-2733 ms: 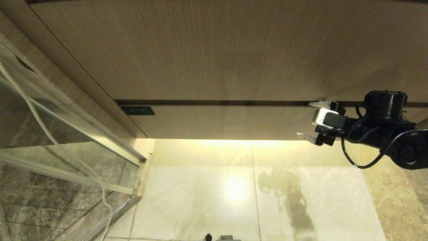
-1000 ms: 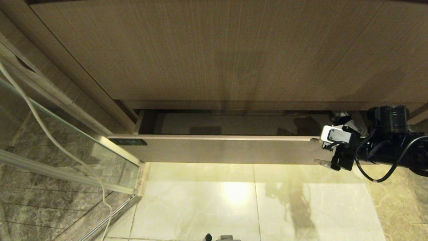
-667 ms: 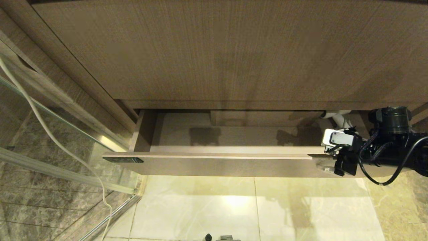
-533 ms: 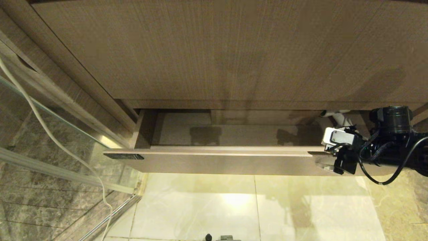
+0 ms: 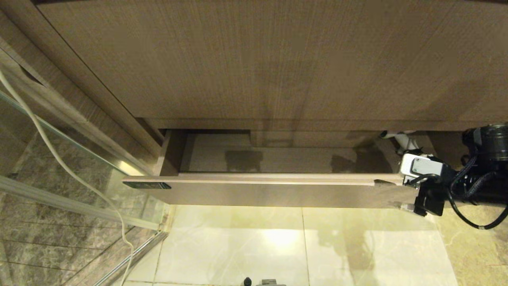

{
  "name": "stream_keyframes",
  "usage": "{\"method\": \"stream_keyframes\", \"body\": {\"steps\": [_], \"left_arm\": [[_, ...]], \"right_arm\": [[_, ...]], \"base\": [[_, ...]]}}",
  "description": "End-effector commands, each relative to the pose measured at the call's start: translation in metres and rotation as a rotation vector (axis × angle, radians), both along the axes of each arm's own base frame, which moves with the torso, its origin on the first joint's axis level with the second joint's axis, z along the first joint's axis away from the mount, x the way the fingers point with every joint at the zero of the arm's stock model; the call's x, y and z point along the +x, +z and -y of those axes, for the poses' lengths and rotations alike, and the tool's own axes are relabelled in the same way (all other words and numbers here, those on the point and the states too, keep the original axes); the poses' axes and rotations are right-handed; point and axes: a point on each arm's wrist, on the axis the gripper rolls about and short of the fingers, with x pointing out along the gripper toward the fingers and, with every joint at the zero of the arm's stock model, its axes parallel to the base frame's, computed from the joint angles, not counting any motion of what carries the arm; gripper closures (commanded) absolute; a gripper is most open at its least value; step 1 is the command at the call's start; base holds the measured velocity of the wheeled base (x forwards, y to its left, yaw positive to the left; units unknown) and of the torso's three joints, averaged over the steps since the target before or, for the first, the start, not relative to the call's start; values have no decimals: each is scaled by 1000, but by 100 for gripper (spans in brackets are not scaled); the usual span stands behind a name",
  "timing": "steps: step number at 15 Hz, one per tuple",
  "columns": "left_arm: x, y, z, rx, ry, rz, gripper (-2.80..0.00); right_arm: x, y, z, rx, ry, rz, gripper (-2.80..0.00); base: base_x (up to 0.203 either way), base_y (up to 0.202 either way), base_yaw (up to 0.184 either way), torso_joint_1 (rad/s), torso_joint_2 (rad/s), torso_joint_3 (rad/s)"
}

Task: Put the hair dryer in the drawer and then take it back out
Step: Pull open the drawer

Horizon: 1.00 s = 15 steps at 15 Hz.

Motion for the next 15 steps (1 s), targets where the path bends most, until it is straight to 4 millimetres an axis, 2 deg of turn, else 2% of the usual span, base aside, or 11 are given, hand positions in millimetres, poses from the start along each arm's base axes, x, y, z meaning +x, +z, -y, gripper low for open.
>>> {"method": "stream_keyframes", "body": {"steps": [1,2,5,6,7,9,11,13,15], "left_arm": [[0,0,0,0,0,-1,0],[0,0,0,0,0,0,0],[0,0,0,0,0,-1,0],[0,0,0,0,0,0,0],[0,0,0,0,0,-1,0],[0,0,0,0,0,-1,0],[0,0,0,0,0,-1,0],[0,0,0,0,0,0,0],[0,0,0,0,0,-1,0]], "right_arm": [[-5,16,0,-7,2,56,-280],[-11,22,2,-12,-14,35,-280],[-47,52,10,-18,-170,3,-280],[-55,59,12,-12,-251,19,-223],[-64,66,14,-10,-312,35,0],[-85,71,15,-8,-396,38,0],[-107,63,19,-7,-503,23,0],[-116,51,24,69,-629,-11,0],[-116,44,30,155,-728,-22,0]], "base": [[0,0,0,0,0,0],[0,0,0,0,0,0],[0,0,0,0,0,0],[0,0,0,0,0,0],[0,0,0,0,0,0],[0,0,0,0,0,0],[0,0,0,0,0,0],[0,0,0,0,0,0],[0,0,0,0,0,0]]}}
